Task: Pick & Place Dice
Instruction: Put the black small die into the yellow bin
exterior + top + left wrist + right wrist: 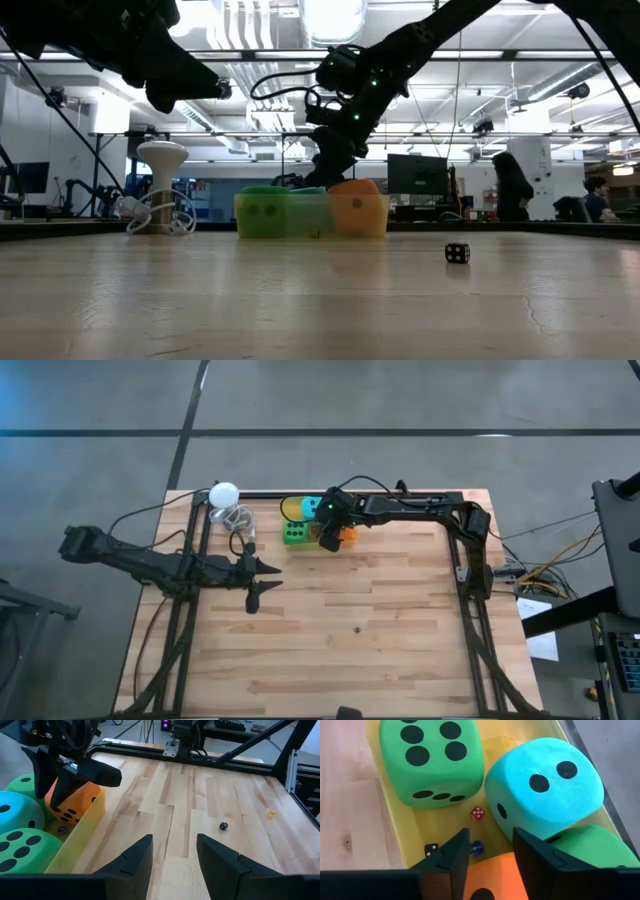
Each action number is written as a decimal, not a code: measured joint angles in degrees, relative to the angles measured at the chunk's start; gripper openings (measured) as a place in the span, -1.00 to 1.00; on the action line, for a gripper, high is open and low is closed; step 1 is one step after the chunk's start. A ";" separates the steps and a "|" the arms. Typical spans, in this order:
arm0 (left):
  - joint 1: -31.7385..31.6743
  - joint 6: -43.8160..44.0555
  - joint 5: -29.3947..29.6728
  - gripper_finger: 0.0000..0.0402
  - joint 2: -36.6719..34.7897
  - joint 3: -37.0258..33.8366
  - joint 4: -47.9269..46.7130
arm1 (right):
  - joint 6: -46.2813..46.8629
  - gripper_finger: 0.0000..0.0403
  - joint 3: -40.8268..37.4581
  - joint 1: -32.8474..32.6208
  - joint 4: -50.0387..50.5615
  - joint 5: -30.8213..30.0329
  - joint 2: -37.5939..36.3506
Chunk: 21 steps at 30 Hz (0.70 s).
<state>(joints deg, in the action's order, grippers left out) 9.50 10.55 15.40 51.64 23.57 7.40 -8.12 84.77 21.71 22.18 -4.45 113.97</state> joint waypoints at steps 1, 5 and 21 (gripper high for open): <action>0.00 0.00 0.02 -0.21 0.00 0.00 0.02 | 0.11 -0.25 0.00 0.00 0.02 0.06 0.00; 0.00 0.00 0.00 -0.21 0.00 0.00 0.02 | 0.49 -0.13 0.00 -0.04 0.39 0.18 -0.12; 0.00 0.13 0.00 -0.21 0.00 0.00 -0.12 | 0.70 -0.13 -0.31 -2.32 6.96 -0.69 -7.80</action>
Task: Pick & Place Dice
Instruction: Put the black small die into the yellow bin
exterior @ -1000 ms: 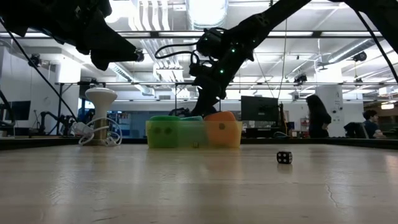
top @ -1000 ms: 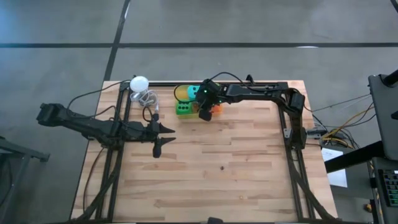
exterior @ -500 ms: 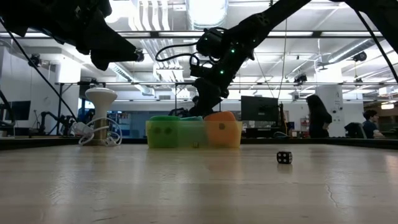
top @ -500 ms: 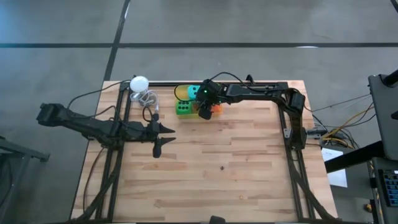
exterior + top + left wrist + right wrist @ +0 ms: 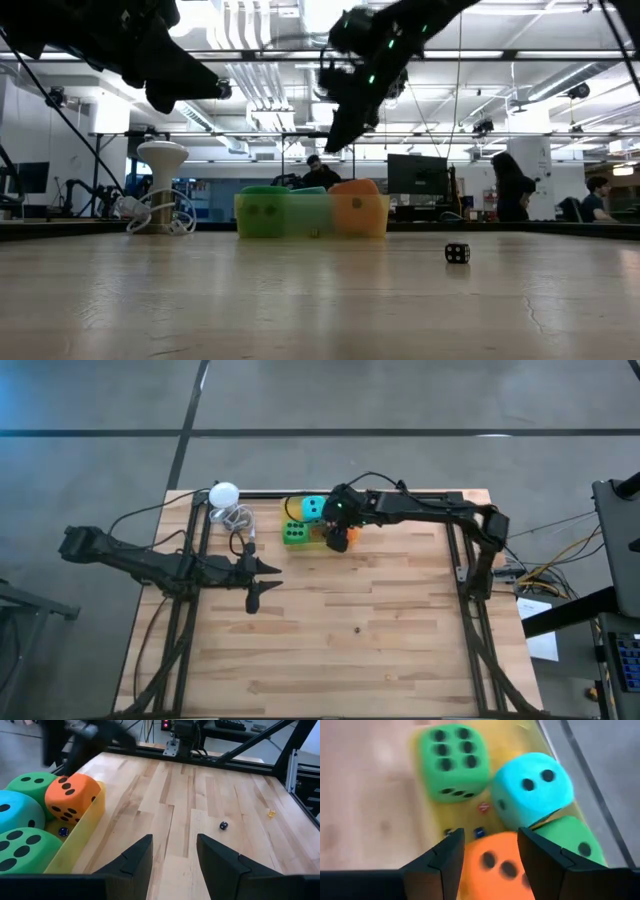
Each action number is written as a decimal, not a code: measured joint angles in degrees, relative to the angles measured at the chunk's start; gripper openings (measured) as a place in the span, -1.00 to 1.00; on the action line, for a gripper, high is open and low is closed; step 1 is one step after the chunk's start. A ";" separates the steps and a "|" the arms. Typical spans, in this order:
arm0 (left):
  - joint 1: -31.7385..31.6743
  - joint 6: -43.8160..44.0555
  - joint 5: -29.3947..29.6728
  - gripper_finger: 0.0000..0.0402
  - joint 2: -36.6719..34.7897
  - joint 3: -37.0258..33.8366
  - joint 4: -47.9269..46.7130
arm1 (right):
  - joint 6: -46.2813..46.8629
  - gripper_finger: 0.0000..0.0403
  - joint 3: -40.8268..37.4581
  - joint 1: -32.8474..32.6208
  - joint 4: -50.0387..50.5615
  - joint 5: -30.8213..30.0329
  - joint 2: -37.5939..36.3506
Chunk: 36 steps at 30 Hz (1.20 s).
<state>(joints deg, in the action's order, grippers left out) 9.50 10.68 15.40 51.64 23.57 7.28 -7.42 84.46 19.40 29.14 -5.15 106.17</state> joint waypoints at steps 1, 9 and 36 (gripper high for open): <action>0.01 0.00 0.00 -0.21 0.00 0.00 -0.04 | 0.34 -0.13 -0.29 -0.94 1.25 0.02 -1.51; 0.02 0.06 0.02 -0.21 -0.02 0.00 -0.51 | 6.12 -0.13 -5.00 -12.10 8.28 0.06 -11.05; 0.02 2.86 0.02 -0.21 0.00 0.00 -1.12 | 46.49 -0.13 -28.60 -44.64 -8.02 -11.77 -12.47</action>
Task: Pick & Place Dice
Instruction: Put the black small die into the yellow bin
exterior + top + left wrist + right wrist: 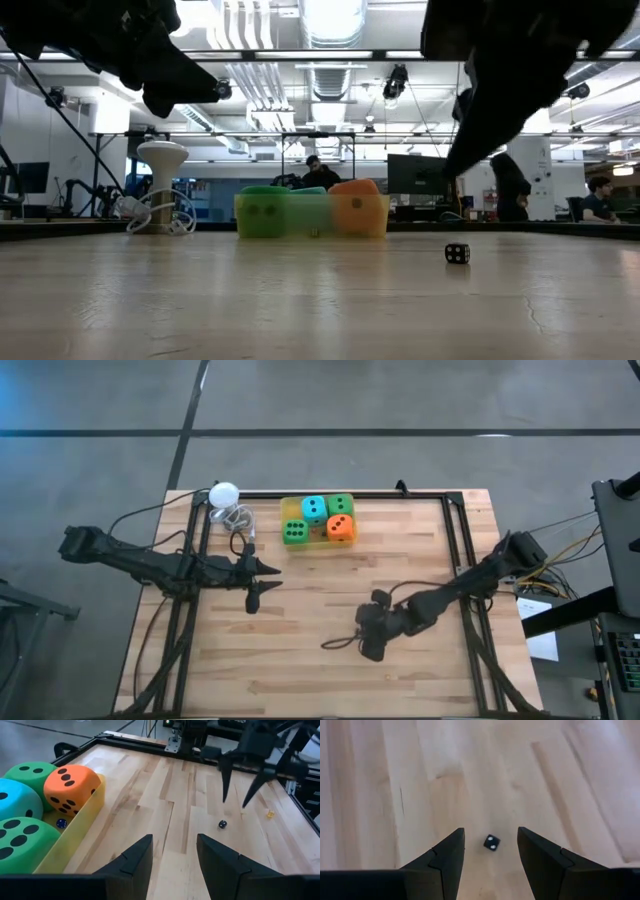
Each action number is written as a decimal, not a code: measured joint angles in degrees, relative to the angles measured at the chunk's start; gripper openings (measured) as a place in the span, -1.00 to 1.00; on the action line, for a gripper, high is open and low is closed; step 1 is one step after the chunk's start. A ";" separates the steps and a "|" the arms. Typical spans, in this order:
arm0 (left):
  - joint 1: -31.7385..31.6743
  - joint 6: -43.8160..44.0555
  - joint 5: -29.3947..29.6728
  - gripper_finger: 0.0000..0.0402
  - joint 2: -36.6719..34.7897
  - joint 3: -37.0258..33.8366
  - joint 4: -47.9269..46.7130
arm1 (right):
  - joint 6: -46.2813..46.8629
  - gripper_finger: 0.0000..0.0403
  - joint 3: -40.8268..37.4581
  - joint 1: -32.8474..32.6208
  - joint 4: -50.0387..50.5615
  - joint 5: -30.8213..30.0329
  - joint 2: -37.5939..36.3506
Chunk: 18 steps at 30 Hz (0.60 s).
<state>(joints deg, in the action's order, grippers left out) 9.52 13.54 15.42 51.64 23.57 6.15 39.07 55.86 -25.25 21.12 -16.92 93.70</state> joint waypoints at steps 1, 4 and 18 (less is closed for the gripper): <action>0.00 0.00 0.00 -0.21 -0.02 0.00 -0.02 | 0.01 -0.13 0.00 -0.28 -0.62 -0.03 0.86; 0.00 0.00 0.00 -0.21 -0.02 0.00 -0.02 | 0.59 -0.13 0.05 -0.71 -1.32 -0.27 3.99; 0.00 0.02 0.02 -0.21 0.00 0.00 -0.07 | 2.18 -0.13 4.02 -1.01 0.16 -0.18 13.53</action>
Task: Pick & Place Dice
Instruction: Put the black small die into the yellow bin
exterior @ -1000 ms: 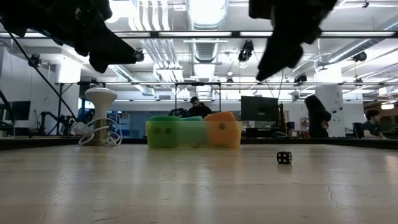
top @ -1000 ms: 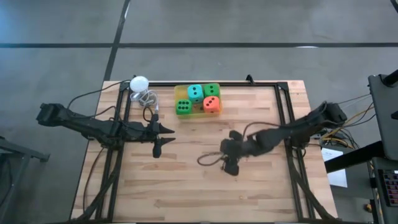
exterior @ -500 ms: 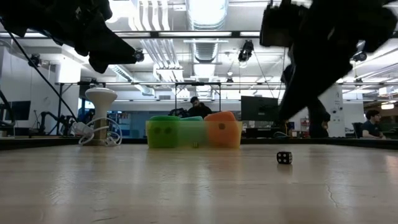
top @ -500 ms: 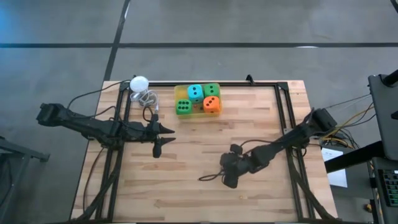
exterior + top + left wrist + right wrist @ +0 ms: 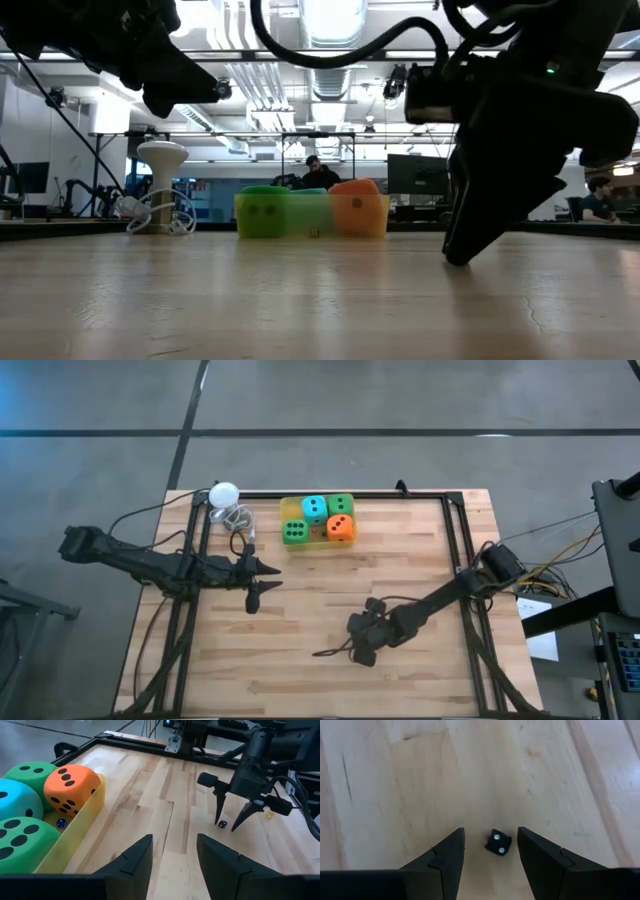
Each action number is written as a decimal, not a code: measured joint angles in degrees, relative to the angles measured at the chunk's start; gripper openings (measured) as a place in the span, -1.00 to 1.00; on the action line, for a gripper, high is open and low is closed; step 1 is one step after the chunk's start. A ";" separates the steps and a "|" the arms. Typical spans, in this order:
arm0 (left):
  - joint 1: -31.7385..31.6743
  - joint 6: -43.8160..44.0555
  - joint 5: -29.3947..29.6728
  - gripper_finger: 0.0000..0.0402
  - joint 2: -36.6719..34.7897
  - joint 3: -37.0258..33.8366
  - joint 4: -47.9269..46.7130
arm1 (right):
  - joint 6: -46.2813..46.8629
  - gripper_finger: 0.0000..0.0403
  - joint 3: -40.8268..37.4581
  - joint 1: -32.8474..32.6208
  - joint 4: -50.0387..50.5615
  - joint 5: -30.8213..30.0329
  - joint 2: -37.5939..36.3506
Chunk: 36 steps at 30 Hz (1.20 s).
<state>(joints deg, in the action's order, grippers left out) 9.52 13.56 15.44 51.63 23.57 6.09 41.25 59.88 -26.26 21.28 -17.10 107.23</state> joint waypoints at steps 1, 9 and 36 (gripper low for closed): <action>0.00 0.00 -0.01 -0.21 -0.02 0.00 -0.02 | 0.42 -0.13 0.02 0.00 -0.12 0.00 0.22; 0.00 0.02 0.00 -0.21 0.00 -0.02 0.03 | 1.40 -0.13 -0.90 -0.05 -0.07 -0.51 -0.24; 0.00 0.04 0.00 -0.21 -0.02 -0.02 0.07 | 1.64 -0.78 -1.01 0.00 0.56 -1.03 -0.30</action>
<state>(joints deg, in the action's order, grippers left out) 9.52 13.60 15.44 51.62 23.55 6.15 42.89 58.87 -26.26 21.85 -18.13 106.94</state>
